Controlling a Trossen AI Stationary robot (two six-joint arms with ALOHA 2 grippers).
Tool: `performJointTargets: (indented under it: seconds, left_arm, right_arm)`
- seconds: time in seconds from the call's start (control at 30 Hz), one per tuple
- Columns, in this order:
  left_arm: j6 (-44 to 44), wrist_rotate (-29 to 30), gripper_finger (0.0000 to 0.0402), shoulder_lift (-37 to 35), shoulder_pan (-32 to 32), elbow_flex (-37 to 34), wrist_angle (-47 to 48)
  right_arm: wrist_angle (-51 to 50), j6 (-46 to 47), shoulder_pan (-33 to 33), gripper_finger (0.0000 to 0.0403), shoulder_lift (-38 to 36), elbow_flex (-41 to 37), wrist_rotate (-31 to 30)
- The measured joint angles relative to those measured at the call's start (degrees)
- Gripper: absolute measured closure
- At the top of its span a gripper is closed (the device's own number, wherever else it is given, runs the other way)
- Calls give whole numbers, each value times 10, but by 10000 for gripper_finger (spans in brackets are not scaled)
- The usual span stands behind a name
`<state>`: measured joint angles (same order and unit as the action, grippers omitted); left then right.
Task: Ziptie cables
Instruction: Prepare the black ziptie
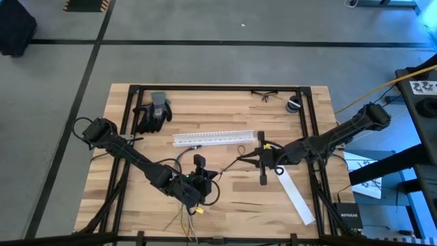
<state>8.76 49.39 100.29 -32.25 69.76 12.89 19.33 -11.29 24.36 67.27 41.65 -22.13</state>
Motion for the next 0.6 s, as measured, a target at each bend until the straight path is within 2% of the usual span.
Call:
performJointTargets:
  seconds: [0.4, 0.6]
  left_arm:
    - [-49, -1, 402, 0, 0, 0, 68]
    - [-53, -2, 402, 0, 3, 0, 70]
  right_arm:
    - [-60, -10, 0, 403, -57, 0, -19]
    - [-74, -10, 0, 403, -73, 0, -21]
